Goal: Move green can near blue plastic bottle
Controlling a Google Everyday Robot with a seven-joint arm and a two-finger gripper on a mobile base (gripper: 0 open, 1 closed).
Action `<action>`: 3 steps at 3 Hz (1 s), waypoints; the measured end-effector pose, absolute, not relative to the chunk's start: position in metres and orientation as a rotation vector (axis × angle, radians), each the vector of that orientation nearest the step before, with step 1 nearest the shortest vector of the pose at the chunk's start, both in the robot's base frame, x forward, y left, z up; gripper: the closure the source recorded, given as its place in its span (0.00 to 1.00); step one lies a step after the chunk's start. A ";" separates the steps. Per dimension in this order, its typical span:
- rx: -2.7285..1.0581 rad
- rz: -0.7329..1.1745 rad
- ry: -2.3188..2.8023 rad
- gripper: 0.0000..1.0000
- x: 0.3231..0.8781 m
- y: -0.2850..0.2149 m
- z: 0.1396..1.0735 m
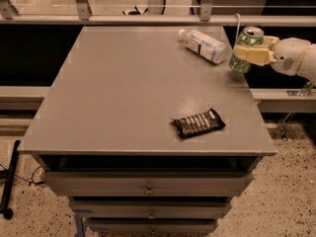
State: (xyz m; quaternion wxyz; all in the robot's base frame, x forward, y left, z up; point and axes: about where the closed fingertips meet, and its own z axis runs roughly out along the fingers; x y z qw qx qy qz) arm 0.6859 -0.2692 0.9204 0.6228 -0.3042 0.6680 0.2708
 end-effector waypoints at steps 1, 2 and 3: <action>-0.693 0.664 1.543 1.00 0.692 -0.262 0.908; -0.703 0.697 1.560 1.00 0.697 -0.251 0.897; -0.717 0.704 1.586 0.84 0.702 -0.244 0.890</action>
Offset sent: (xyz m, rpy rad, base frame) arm 0.0157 0.0229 -0.0357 0.0283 0.0853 0.0617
